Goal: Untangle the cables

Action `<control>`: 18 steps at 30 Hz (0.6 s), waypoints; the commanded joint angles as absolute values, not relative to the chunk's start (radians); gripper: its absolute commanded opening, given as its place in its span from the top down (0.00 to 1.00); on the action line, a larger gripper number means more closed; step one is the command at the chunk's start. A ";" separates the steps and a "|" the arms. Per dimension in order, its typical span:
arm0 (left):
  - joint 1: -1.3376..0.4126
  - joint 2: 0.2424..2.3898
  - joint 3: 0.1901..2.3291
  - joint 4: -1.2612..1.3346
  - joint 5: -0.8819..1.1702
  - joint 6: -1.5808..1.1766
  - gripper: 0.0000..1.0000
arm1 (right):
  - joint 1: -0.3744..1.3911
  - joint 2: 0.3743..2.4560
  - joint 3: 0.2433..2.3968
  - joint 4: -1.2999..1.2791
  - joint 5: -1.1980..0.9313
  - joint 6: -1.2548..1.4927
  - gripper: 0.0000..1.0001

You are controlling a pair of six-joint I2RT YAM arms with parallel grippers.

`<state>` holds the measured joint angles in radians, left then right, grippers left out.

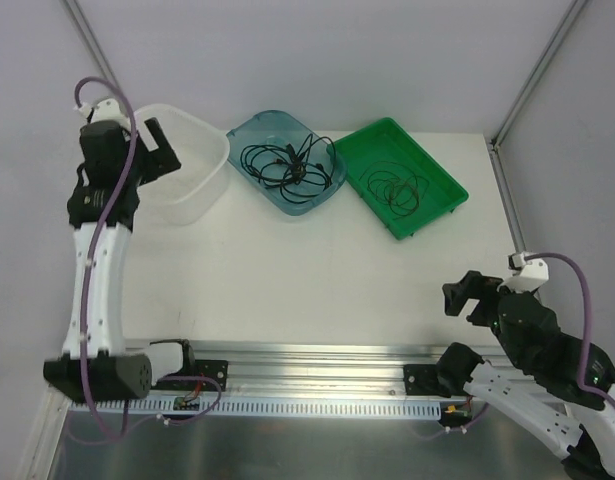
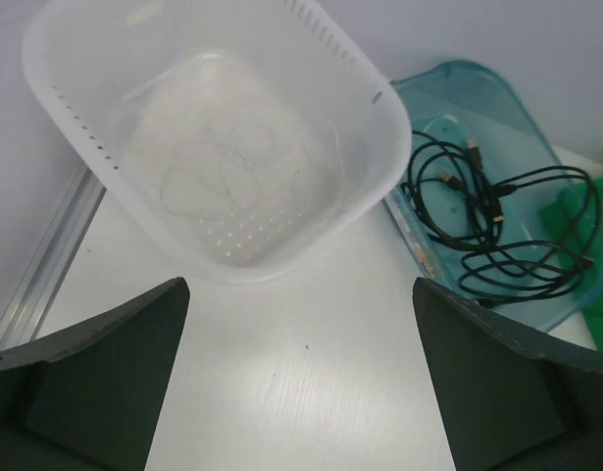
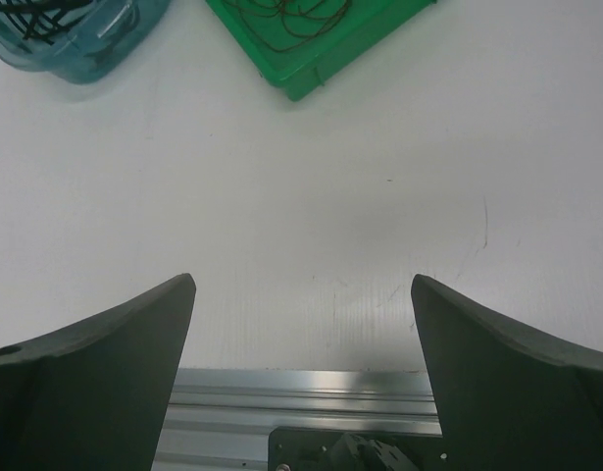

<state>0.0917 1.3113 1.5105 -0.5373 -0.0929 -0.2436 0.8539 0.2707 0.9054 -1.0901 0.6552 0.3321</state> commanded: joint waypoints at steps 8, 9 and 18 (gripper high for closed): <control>0.002 0.578 1.161 -0.669 0.008 -0.112 0.01 | 0.859 0.224 1.100 -1.244 0.769 0.296 0.03; -0.023 0.545 1.157 -0.722 0.006 -0.103 0.01 | 0.858 0.221 1.104 -1.249 0.767 0.292 0.03; -0.215 0.148 1.085 -0.972 -0.149 -0.190 0.01 | 0.858 0.164 1.158 -1.287 0.735 0.253 0.03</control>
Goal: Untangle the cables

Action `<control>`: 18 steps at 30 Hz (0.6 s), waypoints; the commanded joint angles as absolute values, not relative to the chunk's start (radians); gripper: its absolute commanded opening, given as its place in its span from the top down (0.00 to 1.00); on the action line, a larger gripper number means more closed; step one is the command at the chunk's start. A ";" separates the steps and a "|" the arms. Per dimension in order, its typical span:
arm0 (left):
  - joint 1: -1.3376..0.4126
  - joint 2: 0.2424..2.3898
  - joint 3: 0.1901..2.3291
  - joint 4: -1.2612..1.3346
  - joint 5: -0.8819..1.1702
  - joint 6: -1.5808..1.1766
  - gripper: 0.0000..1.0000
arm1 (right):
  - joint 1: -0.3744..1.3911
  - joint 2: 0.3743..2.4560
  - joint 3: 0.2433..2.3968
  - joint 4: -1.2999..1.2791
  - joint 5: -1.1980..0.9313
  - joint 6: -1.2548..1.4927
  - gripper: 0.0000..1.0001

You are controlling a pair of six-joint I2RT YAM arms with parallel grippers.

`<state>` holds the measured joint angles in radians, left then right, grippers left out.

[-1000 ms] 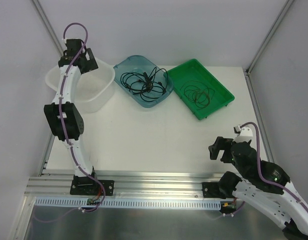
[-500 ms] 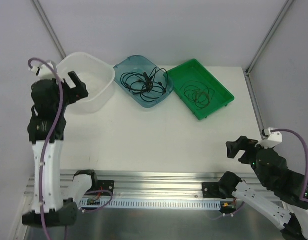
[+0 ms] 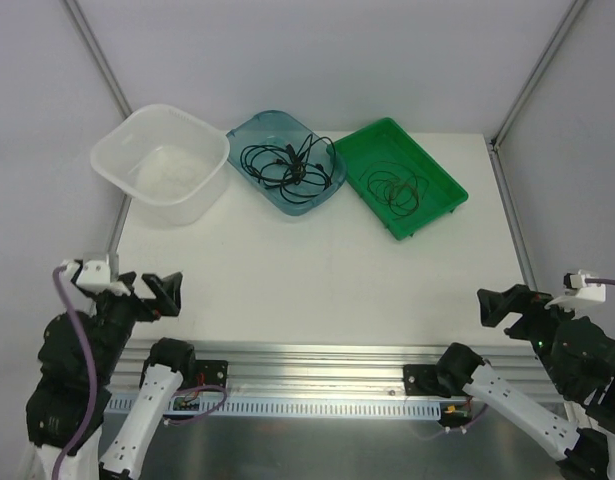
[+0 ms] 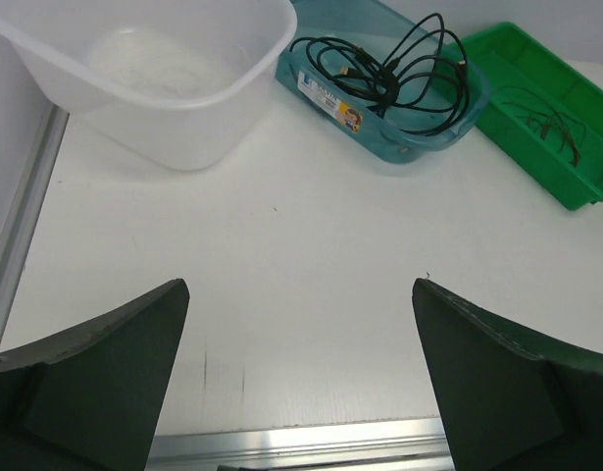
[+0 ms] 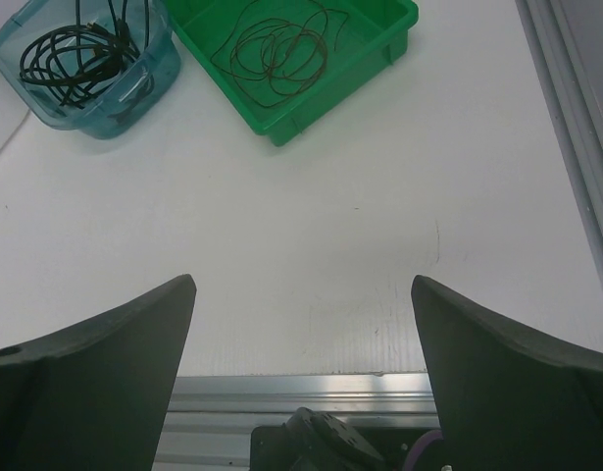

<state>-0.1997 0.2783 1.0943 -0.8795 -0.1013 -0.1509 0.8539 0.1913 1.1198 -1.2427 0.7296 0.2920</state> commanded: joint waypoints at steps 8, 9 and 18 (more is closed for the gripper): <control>-0.215 -0.047 1.186 -1.126 -0.215 -0.230 0.01 | 0.859 0.023 1.163 -1.301 0.764 0.227 0.03; -0.213 -0.060 1.190 -1.127 -0.247 -0.238 0.01 | 0.859 0.014 1.163 -1.301 0.764 0.221 0.03; -0.219 -0.158 1.158 -1.131 -0.420 -0.322 0.01 | 0.861 -0.155 1.160 -1.304 0.761 0.207 0.03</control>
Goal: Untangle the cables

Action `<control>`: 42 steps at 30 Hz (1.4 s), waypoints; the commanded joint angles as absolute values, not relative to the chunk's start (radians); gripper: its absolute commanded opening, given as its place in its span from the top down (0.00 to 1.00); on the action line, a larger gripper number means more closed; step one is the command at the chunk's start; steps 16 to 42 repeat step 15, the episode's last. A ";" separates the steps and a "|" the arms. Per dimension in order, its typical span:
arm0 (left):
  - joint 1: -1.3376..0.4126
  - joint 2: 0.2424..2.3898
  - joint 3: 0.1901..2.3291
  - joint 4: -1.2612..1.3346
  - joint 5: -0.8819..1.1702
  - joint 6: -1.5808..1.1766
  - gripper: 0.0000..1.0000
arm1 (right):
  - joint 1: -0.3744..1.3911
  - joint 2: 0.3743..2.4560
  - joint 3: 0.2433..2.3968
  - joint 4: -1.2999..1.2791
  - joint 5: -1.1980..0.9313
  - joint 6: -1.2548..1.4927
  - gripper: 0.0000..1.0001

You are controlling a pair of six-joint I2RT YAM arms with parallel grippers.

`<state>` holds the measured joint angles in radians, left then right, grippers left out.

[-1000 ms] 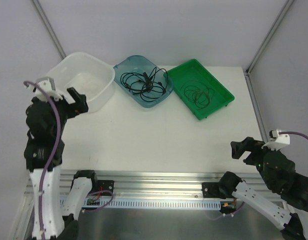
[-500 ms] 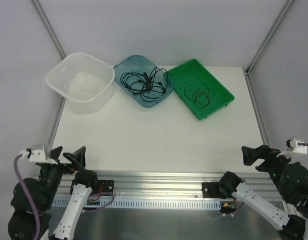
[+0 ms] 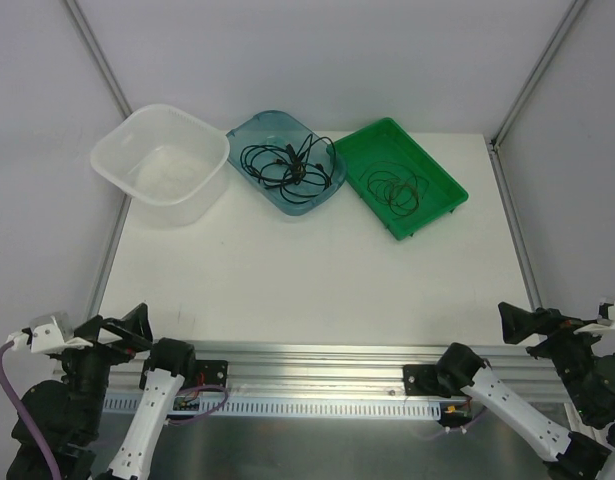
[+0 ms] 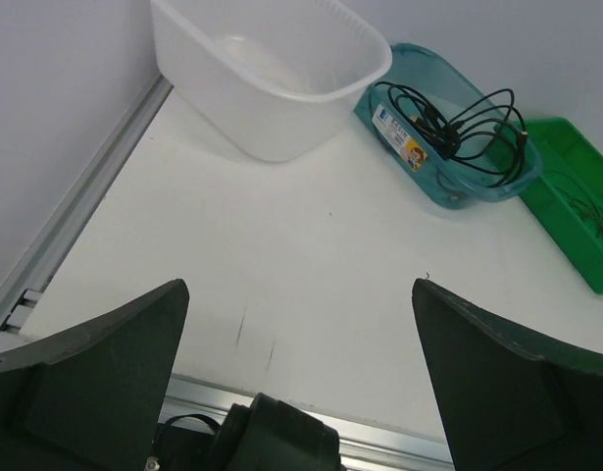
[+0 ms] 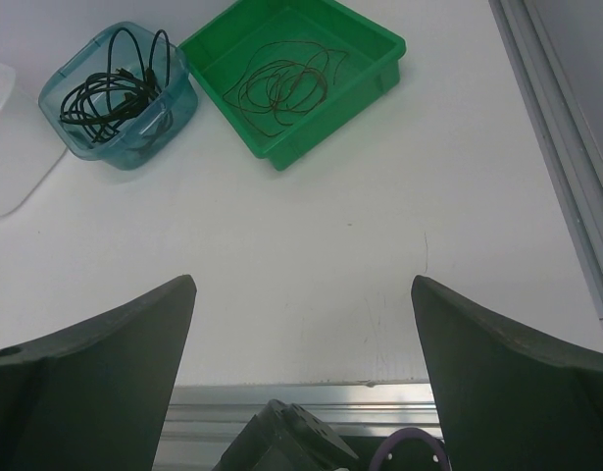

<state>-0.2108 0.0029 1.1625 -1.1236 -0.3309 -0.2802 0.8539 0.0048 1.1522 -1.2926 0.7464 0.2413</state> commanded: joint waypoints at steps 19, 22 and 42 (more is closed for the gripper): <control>-0.229 -0.161 1.131 -1.126 -0.420 -0.347 0.01 | 0.862 -0.166 1.155 -1.295 0.732 0.184 0.03; -0.229 -0.161 1.131 -1.126 -0.420 -0.347 0.01 | 0.862 -0.166 1.155 -1.295 0.732 0.184 0.03; -0.229 -0.161 1.131 -1.126 -0.420 -0.347 0.01 | 0.862 -0.166 1.155 -1.295 0.732 0.184 0.03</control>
